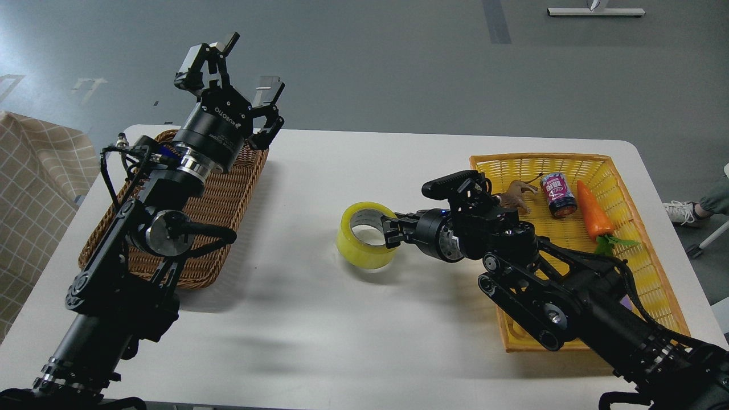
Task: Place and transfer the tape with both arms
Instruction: 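Lower the tape roll onto the table between the tray and basket, then open the right gripper and withdraw it back over the tray, then reach the left gripper toward the tape roll on the table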
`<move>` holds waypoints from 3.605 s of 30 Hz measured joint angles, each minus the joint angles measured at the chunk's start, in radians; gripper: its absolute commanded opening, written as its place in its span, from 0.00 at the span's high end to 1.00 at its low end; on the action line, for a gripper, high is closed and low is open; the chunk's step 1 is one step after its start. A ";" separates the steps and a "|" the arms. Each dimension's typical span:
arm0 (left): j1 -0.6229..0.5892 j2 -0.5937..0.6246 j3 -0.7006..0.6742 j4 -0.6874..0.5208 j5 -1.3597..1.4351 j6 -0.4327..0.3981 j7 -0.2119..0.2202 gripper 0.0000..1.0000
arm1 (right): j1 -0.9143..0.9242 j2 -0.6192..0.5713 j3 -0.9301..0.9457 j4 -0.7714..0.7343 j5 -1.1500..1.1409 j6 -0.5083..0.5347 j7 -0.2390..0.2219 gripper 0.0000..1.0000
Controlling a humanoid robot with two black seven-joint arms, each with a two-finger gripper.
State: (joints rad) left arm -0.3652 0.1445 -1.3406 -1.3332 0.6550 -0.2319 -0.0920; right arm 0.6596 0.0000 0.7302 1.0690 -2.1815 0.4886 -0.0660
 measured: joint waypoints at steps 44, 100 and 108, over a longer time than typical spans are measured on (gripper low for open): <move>-0.004 0.003 -0.005 -0.008 0.000 0.006 0.000 0.02 | 0.002 0.000 -0.090 -0.003 0.000 0.000 0.002 0.41; -0.008 0.104 -0.040 -0.076 0.007 -0.013 -0.037 0.02 | -0.173 -0.358 0.782 0.326 1.258 -0.001 0.191 0.00; 0.033 0.122 0.016 -0.137 0.145 -0.036 -0.046 0.02 | -0.246 -0.357 0.897 0.336 1.591 0.000 0.207 0.00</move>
State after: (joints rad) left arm -0.3327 0.2664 -1.3242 -1.4705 0.7999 -0.2683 -0.1382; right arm 0.4139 -0.3567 1.6271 1.4050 -0.5909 0.4887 0.1411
